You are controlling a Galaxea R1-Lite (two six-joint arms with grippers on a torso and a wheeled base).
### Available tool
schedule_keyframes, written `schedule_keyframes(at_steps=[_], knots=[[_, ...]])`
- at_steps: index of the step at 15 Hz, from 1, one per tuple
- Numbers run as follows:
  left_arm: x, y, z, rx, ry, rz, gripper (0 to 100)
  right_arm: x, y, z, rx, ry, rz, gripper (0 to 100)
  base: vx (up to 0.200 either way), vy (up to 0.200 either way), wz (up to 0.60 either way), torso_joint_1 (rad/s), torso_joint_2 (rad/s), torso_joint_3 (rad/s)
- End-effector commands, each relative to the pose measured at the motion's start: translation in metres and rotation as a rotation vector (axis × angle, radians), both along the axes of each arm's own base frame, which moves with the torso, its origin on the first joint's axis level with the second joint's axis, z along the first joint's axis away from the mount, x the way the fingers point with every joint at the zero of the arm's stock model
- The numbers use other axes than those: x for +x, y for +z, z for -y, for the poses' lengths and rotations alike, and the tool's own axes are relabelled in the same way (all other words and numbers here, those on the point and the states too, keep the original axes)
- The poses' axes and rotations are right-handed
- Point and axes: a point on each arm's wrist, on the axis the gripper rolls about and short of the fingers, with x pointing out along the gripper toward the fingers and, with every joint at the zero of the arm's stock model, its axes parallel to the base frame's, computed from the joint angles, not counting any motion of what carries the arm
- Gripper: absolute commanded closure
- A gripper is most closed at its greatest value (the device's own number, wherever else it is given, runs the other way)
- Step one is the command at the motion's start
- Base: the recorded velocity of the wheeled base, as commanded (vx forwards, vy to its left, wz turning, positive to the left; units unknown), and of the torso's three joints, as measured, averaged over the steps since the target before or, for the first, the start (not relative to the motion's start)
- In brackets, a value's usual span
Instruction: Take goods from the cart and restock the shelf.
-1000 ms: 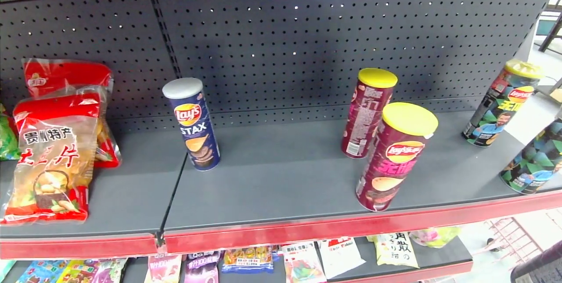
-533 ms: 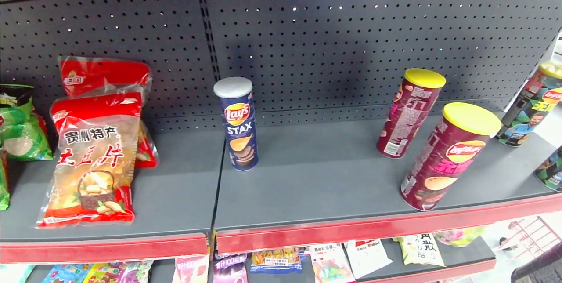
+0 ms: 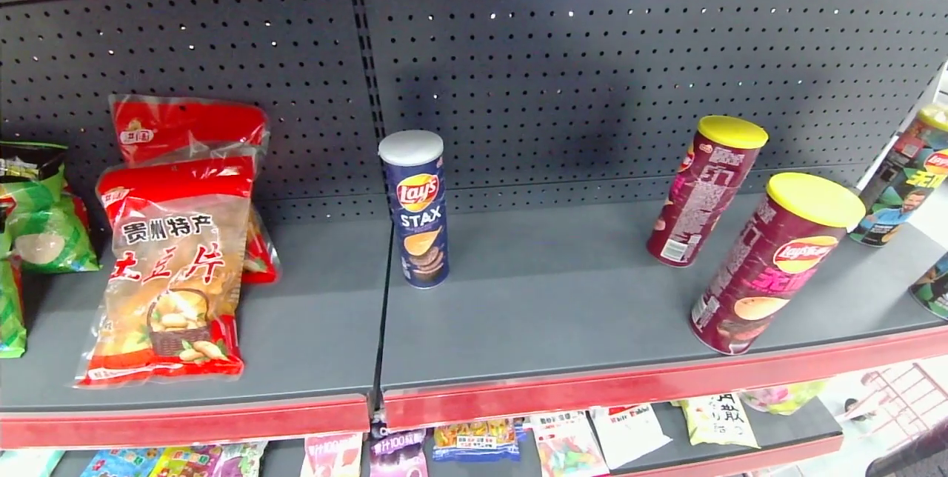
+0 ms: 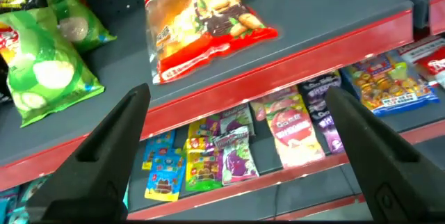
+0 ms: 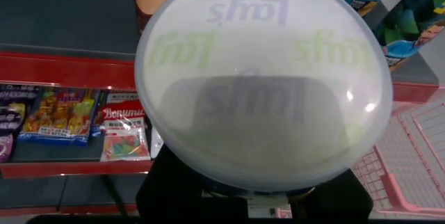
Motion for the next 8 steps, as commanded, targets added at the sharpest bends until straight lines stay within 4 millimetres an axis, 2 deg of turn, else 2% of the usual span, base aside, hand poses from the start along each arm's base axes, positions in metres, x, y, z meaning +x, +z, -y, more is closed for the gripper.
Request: schedule_keyframes(at_steps=[1, 6, 8], knots=[[-0.0002, -0.0002, 0.0, 0.001, 0.001, 0.001, 0, -0.0011, -0.0002, 0.0, -0.001, 0.001, 0.007, 100, 0.0, 0.0, 0.6, 0.002, 0.0, -0.002], [-0.0004, -0.0002, 0.0, 0.001, 0.001, 0.003, 0, -0.0014, -0.0049, 0.0001, -0.003, 0.001, -0.003, 100, 0.0, 0.0, 0.6, 0.006, 0.0, 0.001], [-0.0004, -0.0002, 0.0, 0.001, 0.001, 0.003, 0, -0.0035, -0.0062, 0.0001, -0.003, 0.003, 0.006, 100, 0.0, 0.0, 0.0, 0.0, 0.0, 0.0]])
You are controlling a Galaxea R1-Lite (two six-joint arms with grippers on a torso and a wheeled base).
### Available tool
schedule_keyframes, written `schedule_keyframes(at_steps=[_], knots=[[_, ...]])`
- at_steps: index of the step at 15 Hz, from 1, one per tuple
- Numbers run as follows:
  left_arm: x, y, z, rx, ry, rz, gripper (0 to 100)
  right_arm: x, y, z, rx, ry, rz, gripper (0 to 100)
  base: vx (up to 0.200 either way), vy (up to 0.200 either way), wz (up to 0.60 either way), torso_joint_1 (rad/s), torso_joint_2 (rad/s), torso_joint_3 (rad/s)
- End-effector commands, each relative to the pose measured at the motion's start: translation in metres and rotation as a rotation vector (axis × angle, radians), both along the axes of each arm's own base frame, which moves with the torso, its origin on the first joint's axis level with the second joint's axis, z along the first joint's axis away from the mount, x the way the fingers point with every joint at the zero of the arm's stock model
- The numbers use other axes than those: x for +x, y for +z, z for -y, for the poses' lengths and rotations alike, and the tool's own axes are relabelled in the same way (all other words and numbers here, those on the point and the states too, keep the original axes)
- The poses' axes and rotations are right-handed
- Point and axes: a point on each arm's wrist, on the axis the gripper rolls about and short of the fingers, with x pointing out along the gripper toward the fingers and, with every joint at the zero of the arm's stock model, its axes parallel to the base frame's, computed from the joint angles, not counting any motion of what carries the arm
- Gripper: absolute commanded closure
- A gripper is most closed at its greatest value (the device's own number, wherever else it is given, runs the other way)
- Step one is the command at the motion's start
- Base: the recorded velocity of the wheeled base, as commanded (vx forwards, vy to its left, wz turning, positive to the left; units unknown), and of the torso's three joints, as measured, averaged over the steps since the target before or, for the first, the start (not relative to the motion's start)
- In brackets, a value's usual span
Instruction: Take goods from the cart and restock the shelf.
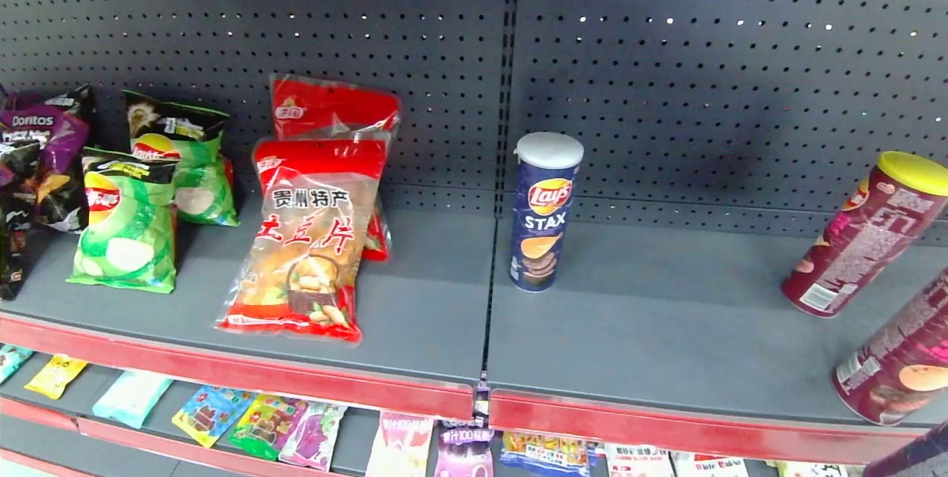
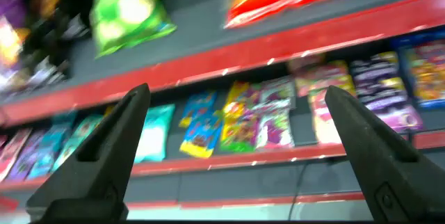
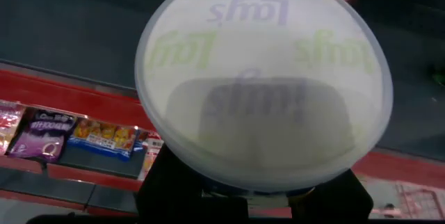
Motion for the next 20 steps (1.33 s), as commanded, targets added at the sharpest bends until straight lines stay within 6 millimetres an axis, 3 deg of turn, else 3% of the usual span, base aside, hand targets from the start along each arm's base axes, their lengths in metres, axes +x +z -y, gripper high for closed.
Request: schedule_keyframes(at_steps=[1, 12, 15, 20], knots=[[0.0, 0.0, 0.0, 0.0, 0.0, 0.002, 0, -0.001, -0.001, 0.0, -0.002, 0.0, 0.008, 100, 0.0, 0.0, 0.0, 0.0, 0.0, 0.0], [0.001, -0.002, 0.0, 0.022, -0.006, -0.01, 0, -0.004, -0.008, 0.0, -0.033, 0.008, 0.007, 100, 0.0, 0.0, 0.0, 0.0, 0.0, 0.0], [0.001, -0.002, 0.0, 0.024, -0.007, -0.009, 0, -0.004, -0.011, 0.0, -0.044, 0.011, 0.0, 100, 0.0, 0.0, -0.6, 0.005, 0.01, -0.001], [0.001, -0.002, 0.0, 0.025, -0.007, -0.009, 0, -0.004, -0.011, 0.0, -0.043, 0.013, -0.002, 100, 0.0, 0.0, 0.0, 0.0, 0.0, 0.0]])
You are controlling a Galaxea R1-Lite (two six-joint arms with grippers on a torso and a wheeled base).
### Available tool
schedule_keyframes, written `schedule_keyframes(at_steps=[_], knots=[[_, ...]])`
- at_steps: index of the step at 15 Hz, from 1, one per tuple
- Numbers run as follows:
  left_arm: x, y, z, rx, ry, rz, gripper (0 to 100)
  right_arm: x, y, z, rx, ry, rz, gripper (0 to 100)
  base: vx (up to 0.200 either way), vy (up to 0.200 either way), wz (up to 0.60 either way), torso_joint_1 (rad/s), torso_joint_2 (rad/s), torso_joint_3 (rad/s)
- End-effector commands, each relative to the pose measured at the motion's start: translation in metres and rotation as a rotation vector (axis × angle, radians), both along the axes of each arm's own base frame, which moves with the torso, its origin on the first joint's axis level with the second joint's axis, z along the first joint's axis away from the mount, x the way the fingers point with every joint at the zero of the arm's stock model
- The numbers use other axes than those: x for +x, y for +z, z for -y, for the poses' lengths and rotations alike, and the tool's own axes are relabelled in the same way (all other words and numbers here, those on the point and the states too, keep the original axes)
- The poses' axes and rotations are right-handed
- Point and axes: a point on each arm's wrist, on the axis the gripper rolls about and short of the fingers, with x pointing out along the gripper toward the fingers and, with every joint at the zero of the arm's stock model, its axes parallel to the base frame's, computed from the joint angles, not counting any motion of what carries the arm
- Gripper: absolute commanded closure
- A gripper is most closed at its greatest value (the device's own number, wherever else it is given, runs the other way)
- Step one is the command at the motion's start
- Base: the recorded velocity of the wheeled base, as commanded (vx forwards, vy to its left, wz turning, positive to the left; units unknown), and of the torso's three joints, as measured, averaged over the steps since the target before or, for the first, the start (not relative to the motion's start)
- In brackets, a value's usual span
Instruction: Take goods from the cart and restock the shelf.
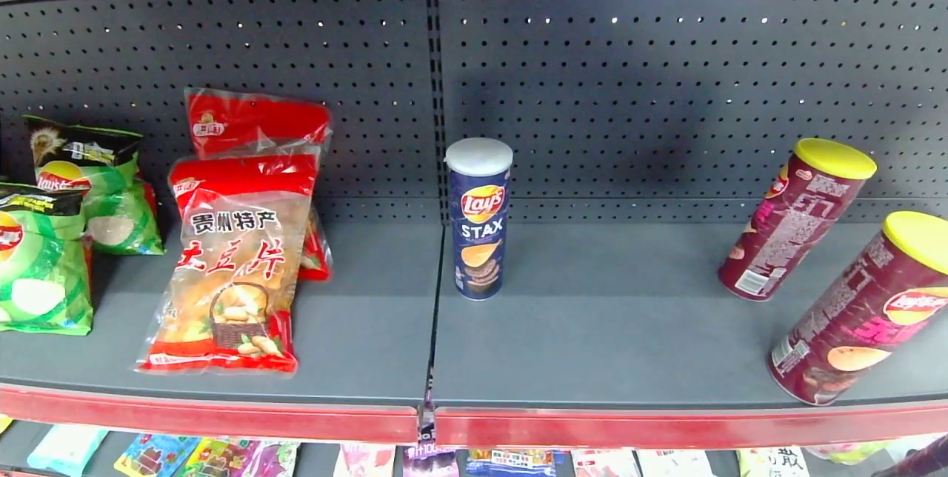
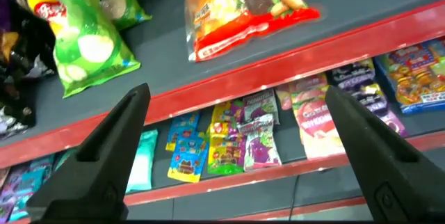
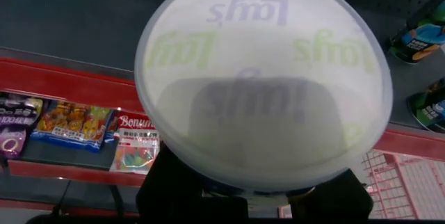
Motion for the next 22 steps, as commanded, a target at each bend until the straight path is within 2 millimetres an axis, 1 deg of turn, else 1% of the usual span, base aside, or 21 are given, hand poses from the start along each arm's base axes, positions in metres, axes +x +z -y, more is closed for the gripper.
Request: schedule_keyframes(at_steps=[1, 4, 6, 7, 8, 9, 11, 12, 13, 14, 15, 16, 17, 18, 19, 20, 21, 22], knots=[[0.0, 0.0, 0.0, 0.0, 0.001, 0.0, 0, 0.0, 0.0, 0.0, -0.001, 0.0, -0.002, 100, 0.0, 0.0, 0.0, 0.0, 0.0, 0.0], [0.001, 0.002, 0.0, 0.01, -0.008, 0.002, 0, -0.001, -0.007, 0.0, 0.0, -0.004, -0.008, 100, 0.0, 0.0, 0.0, 0.0, 0.0, 0.0], [0.005, 0.008, 0.0, 0.023, -0.078, -0.02, 0, -0.003, -0.008, 0.0, 0.004, -0.003, 0.006, 100, 0.0, 0.0, 0.0, 0.0, 0.0, 0.0], [0.01, 0.014, 0.0, 0.042, -0.116, -0.052, 0, -0.005, -0.006, 0.0, 0.018, 0.024, 0.032, 100, 0.0, 0.0, 0.0, 0.0, 0.0, 0.0], [0.019, 0.026, 0.002, 0.038, -0.149, -0.063, 0, -0.006, -0.004, -0.001, 0.036, 0.065, 0.049, 100, 0.0, 0.0, 0.0, 0.0, 0.0, 0.0], [0.03, 0.039, 0.003, 0.023, -0.198, -0.081, 0, -0.007, -0.003, -0.001, 0.053, 0.069, 0.058, 100, 0.0, 0.0, 0.0, 0.0, 0.0, 0.0], [0.071, 0.079, 0.008, -0.033, -0.257, -0.129, 0, -0.01, 0.0, -0.001, 0.068, 0.091, 0.076, 100, 0.0, 0.0, 0.0, 0.0, 0.0, 0.0], [0.081, 0.085, 0.009, -0.038, -0.276, -0.138, 0, -0.009, 0.0, -0.002, 0.082, 0.107, 0.072, 100, 0.0, 0.0, 0.0, 0.0, 0.0, 0.0], [0.116, 0.105, 0.016, -0.063, -0.377, -0.141, 0, -0.009, 0.003, -0.003, 0.159, 0.199, 0.062, 100, 0.0, 0.0, 0.0, 0.0, 0.0, 0.0], [0.133, 0.111, 0.025, -0.095, -0.46, -0.177, 0, -0.009, 0.007, -0.003, 0.181, 0.222, 0.045, 100, 0.0, 0.0, 0.0, 0.0, 0.0, 0.0], [0.142, 0.114, 0.035, -0.129, -0.555, -0.208, 0, -0.01, 0.009, -0.003, 0.186, 0.226, 0.027, 100, 0.0, 0.0, 0.0, 0.0, 0.0, 0.0], [0.157, 0.123, 0.053, -0.231, -0.662, -0.274, 0, -0.012, 0.013, -0.004, 0.204, 0.26, 0.001, 100, 0.0, 0.0, 0.0, 0.0, 0.0, 0.0], [0.181, 0.127, 0.07, -0.265, -0.698, -0.334, 0, -0.014, 0.015, -0.004, 0.219, 0.306, -0.027, 100, 0.0, 0.0, 0.0, 0.0, 0.0, 0.0], [0.201, 0.127, 0.081, -0.254, -0.716, -0.357, 0, -0.014, 0.016, -0.004, 0.222, 0.316, -0.041, 100, 0.0, 0.0, 0.0, 0.0, 0.0, 0.0], [0.204, 0.127, 0.083, -0.251, -0.722, -0.357, 0, -0.014, 0.016, -0.004, 0.222, 0.316, -0.044, 100, 0.0, 0.0, 0.0, 0.0, 0.0, 0.0], [0.236, 0.119, 0.106, -0.202, -0.77, -0.349, 0, -0.013, 0.016, -0.004, 0.222, 0.315, -0.054, 100, 0.0, 0.0, 0.0, 0.0, 0.0, 0.0], [0.259, 0.11, 0.124, -0.192, -0.799, -0.355, 0, -0.013, 0.016, -0.004, 0.23, 0.31, -0.056, 100, 0.0, 0.0, 0.0, 0.0, 0.0, 0.0], [0.27, 0.106, 0.134, -0.191, -0.811, -0.362, 0, -0.012, 0.016, -0.004, 0.231, 0.312, -0.058, 100, 0.0, 0.0, 0.0, 0.0, 0.0, 0.0]])
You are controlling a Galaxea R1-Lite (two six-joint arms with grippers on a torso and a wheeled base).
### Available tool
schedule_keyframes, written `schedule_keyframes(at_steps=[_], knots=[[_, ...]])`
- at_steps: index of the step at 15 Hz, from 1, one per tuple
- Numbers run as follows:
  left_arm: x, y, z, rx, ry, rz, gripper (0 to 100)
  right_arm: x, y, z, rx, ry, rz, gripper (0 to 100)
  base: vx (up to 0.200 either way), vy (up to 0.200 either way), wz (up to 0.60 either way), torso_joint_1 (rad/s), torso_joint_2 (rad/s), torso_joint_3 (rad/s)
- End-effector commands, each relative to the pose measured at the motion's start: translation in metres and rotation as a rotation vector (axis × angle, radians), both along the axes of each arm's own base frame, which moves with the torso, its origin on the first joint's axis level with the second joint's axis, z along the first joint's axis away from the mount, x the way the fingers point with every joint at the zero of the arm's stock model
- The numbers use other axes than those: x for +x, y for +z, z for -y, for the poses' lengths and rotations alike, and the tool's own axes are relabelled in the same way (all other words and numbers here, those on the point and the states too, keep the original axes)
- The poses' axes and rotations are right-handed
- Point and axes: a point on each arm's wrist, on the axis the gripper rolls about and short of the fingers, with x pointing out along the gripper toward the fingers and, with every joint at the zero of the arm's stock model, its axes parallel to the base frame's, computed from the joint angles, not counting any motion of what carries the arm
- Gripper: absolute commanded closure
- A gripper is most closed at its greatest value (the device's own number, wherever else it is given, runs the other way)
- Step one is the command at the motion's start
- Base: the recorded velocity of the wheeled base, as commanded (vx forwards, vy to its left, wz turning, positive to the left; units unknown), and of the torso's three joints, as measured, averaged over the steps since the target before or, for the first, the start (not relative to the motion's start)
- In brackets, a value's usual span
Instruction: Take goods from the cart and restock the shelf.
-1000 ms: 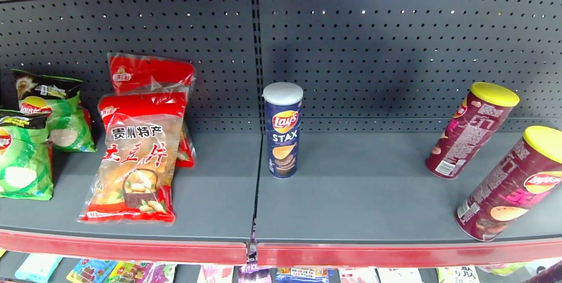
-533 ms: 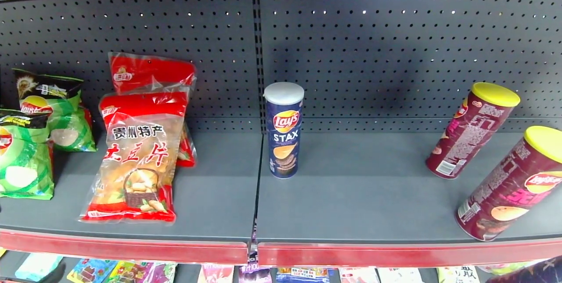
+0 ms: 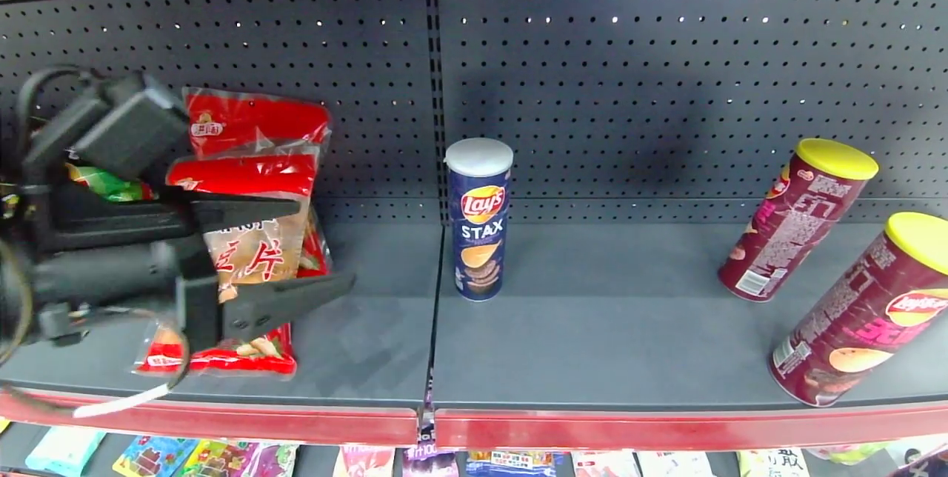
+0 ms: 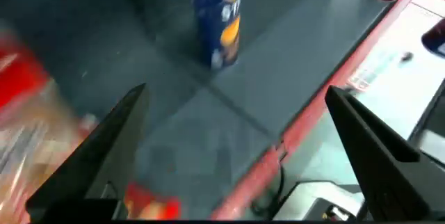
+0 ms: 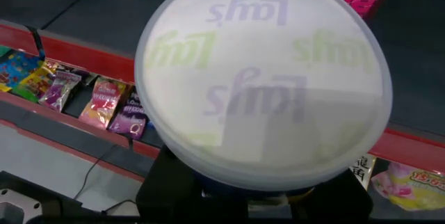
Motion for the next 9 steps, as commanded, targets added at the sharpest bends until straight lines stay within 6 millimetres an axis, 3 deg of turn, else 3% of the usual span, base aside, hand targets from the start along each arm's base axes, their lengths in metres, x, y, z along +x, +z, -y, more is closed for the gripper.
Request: schedule_keyframes(at_steps=[1, 5, 9], knots=[[0.069, -0.031, 0.056, 0.041, -0.092, -0.077, 0, 0.001, 0.001, 0.0, 0.0, -0.002, -0.006, 100, 0.0, 0.0, 0.0, 0.0, 0.0, 0.0], [0.104, -0.048, 0.079, 0.03, -0.085, -0.031, 0, 0.002, 0.002, 0.0, 0.007, -0.006, -0.009, 100, 0.0, 0.0, 0.0, 0.0, 0.0, 0.0], [0.126, -0.051, 0.076, 0.037, -0.015, -0.004, 0, 0.003, 0.002, 0.0, 0.006, -0.006, -0.015, 100, 0.0, 0.0, 0.0, 0.0, 0.0, 0.0]])
